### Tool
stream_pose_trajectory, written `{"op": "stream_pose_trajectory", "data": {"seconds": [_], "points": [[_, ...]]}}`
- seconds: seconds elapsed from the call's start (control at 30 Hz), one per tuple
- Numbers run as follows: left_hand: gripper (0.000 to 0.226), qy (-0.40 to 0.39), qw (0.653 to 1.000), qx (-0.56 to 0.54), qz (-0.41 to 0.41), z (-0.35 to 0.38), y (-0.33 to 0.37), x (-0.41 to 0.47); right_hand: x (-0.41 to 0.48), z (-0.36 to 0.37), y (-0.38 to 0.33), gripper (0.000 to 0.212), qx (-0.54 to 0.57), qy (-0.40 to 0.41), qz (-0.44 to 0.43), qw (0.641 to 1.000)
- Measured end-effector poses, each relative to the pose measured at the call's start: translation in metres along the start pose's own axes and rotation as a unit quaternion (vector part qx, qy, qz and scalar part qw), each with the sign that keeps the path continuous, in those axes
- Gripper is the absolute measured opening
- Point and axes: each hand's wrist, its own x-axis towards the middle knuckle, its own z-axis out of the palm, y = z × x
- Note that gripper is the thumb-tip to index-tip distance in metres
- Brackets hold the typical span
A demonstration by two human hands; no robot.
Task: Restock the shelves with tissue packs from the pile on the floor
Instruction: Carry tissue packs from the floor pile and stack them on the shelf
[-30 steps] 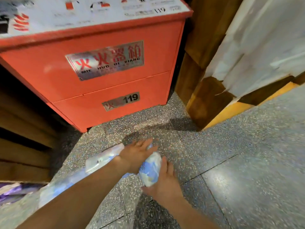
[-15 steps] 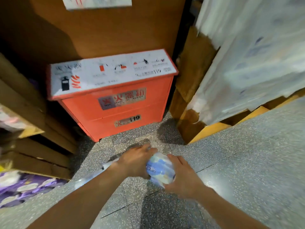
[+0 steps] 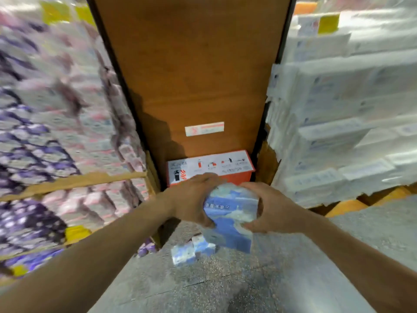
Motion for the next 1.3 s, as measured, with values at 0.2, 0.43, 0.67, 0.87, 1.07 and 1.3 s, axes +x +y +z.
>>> {"op": "stream_pose_trajectory", "data": {"seconds": [0.2,0.43,0.67,0.87,1.07,1.3], "points": [[0.082,0.125,0.985,-0.033,-0.110,-0.077,0.094,-0.124,-0.060,-0.054,-0.101,0.091,-0.029,-0.031,-0.138,0.989],[0.075,0.243,0.930,-0.032,-0.273,-0.091,0.180,-0.284,-0.120,-0.018,-0.198,0.117,-0.028,-0.070,-0.295,0.952],[0.093,0.369,0.818,-0.049,-0.438,-0.066,0.262,-0.504,-0.179,0.088,-0.353,0.089,0.052,-0.141,-0.437,0.887],[0.102,0.459,0.720,-0.050,-0.518,-0.024,0.334,-0.732,-0.258,0.219,-0.517,0.088,0.110,-0.218,-0.517,0.821],[0.116,0.502,0.627,-0.074,-0.591,0.023,0.405,-0.943,-0.367,0.361,-0.683,0.080,0.176,-0.320,-0.570,0.736],[0.095,0.596,0.502,-0.036,-0.626,0.049,0.462,-1.128,-0.473,0.489,-0.846,0.099,0.212,-0.431,-0.616,0.625]]}}
